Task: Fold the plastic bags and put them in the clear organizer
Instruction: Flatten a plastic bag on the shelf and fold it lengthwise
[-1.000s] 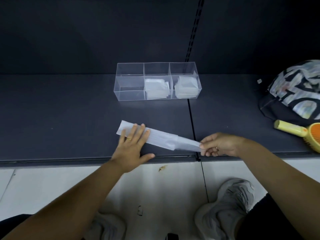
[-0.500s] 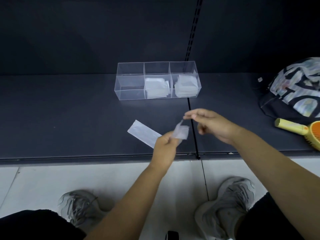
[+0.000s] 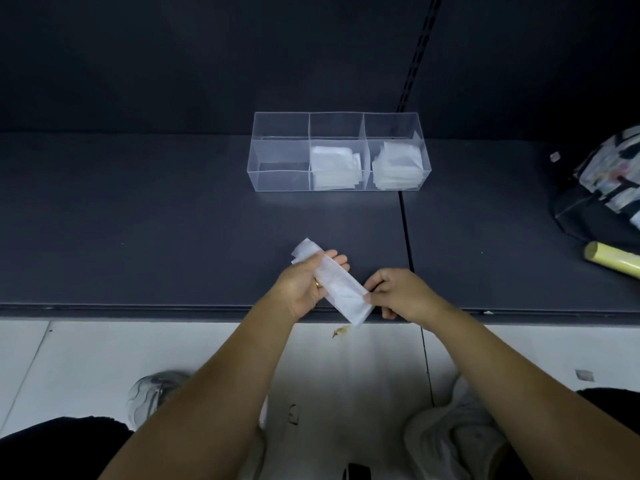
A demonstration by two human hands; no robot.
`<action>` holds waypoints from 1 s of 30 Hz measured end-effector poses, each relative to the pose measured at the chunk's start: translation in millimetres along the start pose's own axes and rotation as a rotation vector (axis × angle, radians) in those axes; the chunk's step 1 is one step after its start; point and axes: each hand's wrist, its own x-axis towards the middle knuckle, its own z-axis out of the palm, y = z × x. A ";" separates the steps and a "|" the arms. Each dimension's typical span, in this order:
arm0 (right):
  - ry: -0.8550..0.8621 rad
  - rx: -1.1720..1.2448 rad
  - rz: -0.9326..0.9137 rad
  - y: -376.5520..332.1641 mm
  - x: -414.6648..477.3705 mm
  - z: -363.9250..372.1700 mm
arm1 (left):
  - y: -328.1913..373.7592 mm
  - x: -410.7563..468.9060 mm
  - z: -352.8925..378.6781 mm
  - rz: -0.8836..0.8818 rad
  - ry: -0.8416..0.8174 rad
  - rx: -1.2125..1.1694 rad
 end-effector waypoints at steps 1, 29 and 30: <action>0.012 0.000 0.003 0.5 -0.1 0.7 | 4.3 3.1 -1.9 0.007 0.022 0.000; 0.107 0.270 -0.144 -20.3 -5.8 -14.6 | -31.6 -36.9 -4.2 0.619 0.076 1.059; 0.055 0.244 -0.157 -20.6 -2.9 -10.4 | -24.9 -34.0 -3.4 0.560 0.085 0.974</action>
